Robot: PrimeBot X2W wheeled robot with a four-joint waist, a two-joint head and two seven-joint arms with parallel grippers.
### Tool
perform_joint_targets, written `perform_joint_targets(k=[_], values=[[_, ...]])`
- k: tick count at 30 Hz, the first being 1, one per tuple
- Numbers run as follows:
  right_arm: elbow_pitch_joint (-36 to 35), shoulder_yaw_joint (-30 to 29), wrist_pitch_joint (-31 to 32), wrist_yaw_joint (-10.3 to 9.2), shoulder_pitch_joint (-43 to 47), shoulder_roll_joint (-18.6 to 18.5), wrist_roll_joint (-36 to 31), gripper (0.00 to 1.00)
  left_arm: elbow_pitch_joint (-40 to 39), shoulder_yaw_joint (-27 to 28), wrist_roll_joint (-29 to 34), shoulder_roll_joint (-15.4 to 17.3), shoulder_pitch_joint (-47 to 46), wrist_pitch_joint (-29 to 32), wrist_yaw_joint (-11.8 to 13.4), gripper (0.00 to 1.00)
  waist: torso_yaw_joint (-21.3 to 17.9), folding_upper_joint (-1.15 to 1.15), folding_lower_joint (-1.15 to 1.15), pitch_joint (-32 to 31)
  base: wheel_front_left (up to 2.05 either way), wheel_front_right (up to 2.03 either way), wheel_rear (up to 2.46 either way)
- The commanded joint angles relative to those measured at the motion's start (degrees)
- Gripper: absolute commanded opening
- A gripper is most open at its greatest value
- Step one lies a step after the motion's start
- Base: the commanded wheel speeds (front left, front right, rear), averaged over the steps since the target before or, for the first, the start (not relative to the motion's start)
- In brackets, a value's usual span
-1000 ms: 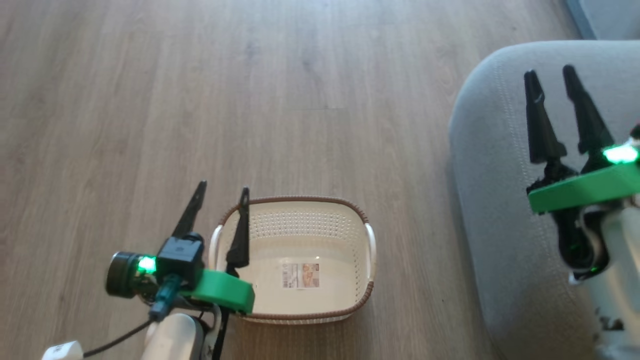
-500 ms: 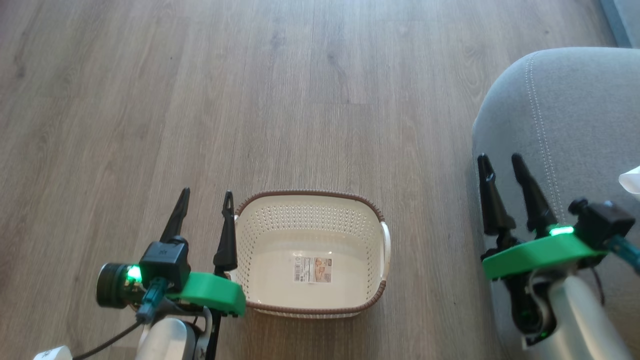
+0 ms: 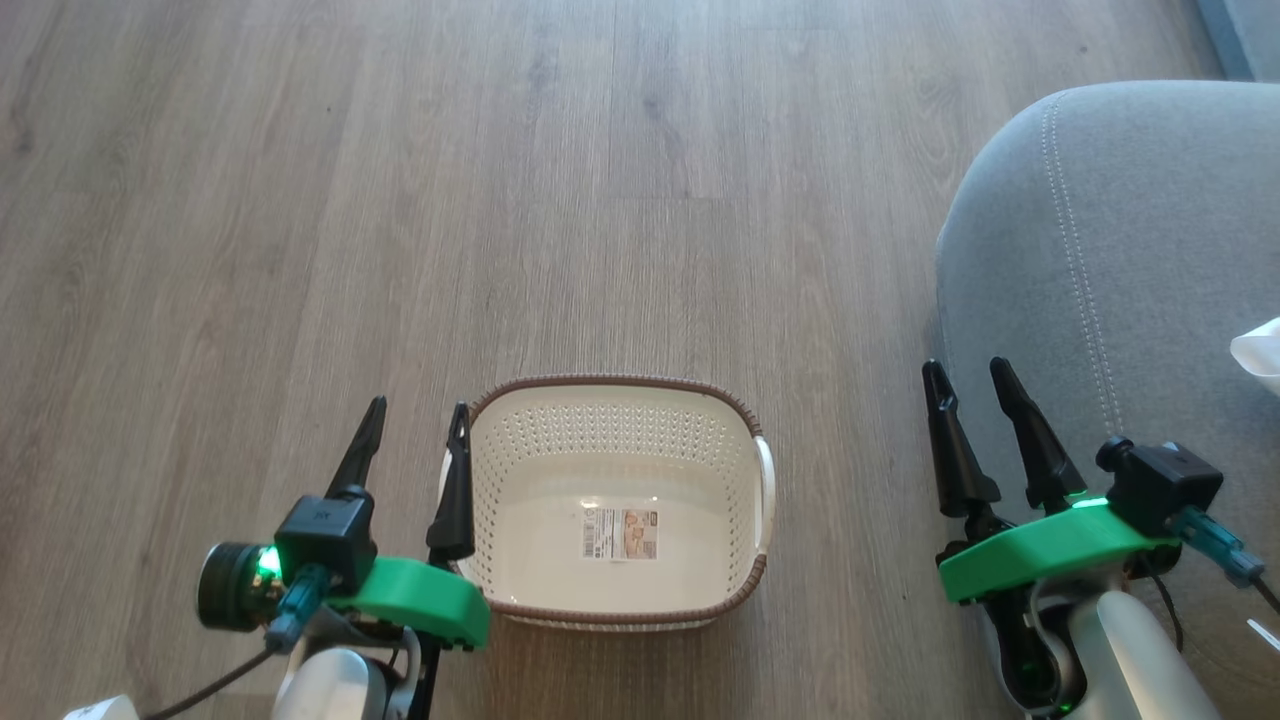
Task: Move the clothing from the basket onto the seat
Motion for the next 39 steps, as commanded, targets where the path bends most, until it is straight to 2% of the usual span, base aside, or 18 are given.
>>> perform_joint_targets(k=[1,19,27,39], values=[[-1.89,1.01,-0.38,0.0,-1.28,0.43,-0.23,1.0,-1.75,2.55,-0.11,-0.12,-1.37,-0.29,0.03,1.0,-0.04,0.0,0.0,0.04,0.0,0.0,0.0],[-1.37,0.54,-0.38,0.0,-1.17,1.13,0.59,1.0,-2.63,3.56,-1.92,-0.13,-0.69,-0.29,-1.56,1.0,0.39,0.0,0.0,-0.25,0.0,0.0,0.0],[-1.18,0.62,-0.38,0.0,-1.23,1.13,0.79,1.0,-1.31,4.28,-4.06,-0.13,-0.53,-0.29,-2.99,1.0,0.3,0.0,0.0,-0.36,0.0,0.0,0.0],[-0.58,0.31,-0.38,0.0,-1.41,1.3,1.42,1.0,-0.9,5.04,-5.28,-0.13,-0.77,-0.29,-3.17,1.0,0.24,0.0,0.0,-0.34,0.0,0.0,0.0]])
